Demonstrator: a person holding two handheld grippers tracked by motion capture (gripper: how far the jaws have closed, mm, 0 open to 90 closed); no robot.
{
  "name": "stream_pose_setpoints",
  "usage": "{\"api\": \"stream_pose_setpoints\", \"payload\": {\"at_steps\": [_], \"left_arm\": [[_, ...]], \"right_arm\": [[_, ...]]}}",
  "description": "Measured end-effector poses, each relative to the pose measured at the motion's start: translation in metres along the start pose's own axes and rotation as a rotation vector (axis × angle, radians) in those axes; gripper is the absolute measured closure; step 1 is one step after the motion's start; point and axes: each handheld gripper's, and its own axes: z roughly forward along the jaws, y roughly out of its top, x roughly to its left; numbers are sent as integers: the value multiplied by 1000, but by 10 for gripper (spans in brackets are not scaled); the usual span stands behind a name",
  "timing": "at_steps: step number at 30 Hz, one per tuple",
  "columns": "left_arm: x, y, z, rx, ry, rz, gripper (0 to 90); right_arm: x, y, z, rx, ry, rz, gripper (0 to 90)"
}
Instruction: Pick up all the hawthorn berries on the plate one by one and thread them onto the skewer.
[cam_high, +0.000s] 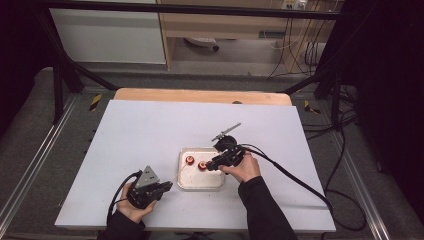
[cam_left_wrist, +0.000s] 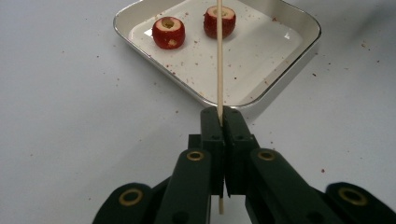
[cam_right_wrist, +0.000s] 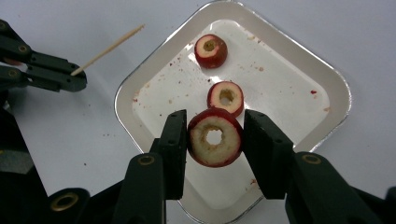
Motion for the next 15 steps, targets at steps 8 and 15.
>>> {"api": "stream_pose_setpoints", "payload": {"at_steps": [8, 15], "left_arm": [[-3, 1, 1, -13, 12, -11, 882], [-5, 3, 3, -28, 27, -30, 882]], "right_arm": [[-7, -14, -7, -153, 32, 69, 614], [-13, -29, -13, -294, 73, 134, 614]]}}
